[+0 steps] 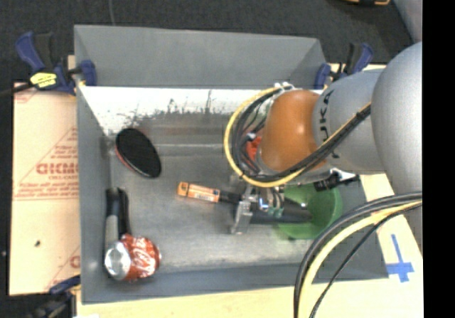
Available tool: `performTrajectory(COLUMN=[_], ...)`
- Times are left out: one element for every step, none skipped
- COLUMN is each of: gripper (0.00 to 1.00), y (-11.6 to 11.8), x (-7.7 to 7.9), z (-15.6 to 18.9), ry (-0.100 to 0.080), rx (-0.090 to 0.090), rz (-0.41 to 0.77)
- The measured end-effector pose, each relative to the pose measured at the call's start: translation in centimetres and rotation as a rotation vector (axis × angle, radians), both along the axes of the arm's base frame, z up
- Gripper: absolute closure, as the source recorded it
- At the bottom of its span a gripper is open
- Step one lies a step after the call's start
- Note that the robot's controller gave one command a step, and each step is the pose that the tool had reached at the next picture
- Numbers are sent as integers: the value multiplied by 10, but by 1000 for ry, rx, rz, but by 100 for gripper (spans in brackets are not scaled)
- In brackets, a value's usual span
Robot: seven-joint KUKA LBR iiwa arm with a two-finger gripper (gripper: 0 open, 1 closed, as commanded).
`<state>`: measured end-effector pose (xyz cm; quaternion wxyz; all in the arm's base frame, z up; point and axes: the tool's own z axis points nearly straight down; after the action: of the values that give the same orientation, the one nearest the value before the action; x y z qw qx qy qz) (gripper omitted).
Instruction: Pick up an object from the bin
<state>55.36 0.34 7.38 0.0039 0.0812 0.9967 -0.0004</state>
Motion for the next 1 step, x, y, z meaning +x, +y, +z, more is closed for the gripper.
performTrajectory(gripper=[0], y=[-8], x=[-1], z=[-3], ry=[-11], rx=[-2], rz=[114])
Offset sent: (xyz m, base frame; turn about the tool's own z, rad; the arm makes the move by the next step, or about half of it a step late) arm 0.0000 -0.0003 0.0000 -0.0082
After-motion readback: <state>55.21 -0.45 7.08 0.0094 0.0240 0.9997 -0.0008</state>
